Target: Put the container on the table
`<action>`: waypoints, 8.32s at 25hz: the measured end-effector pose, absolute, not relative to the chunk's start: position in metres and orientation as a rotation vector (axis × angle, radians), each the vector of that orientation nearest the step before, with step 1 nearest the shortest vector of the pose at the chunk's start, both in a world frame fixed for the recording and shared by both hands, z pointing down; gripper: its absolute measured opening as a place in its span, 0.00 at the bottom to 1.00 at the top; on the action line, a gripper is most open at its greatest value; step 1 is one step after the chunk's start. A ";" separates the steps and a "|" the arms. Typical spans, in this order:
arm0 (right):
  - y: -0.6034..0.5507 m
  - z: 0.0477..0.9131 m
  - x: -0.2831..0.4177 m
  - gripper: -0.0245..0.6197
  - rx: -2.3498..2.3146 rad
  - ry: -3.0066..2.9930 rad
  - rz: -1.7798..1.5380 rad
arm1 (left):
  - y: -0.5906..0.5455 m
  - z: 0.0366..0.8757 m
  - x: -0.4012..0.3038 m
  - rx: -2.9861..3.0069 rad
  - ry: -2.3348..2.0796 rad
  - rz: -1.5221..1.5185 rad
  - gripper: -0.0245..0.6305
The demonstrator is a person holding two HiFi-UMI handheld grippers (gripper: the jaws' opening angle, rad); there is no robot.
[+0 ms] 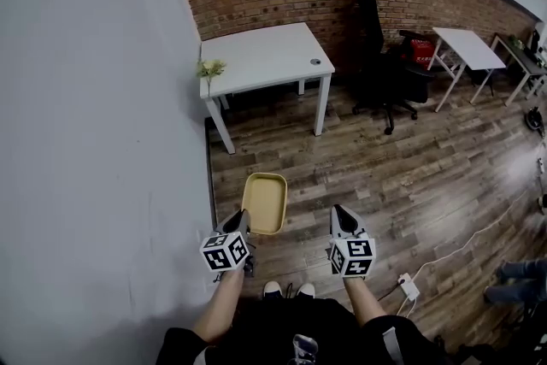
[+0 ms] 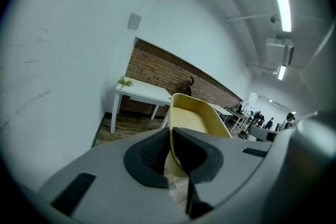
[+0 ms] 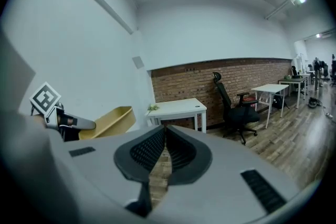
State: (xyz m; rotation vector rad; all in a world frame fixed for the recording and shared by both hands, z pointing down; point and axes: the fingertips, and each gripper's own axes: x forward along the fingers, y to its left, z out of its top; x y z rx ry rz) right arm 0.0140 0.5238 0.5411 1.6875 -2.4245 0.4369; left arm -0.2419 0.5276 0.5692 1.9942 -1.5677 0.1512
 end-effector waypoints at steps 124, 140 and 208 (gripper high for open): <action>-0.167 0.582 0.079 0.08 1.546 -2.408 0.531 | -0.198 0.596 -0.141 1.943 -1.512 0.168 0.08; -0.233 0.587 0.101 0.08 1.535 -2.427 0.538 | -0.264 0.607 -0.120 1.878 -1.540 0.134 0.08; -0.563 0.642 0.127 0.08 1.381 -2.265 0.640 | -0.634 0.736 -0.079 1.581 -1.634 0.147 0.08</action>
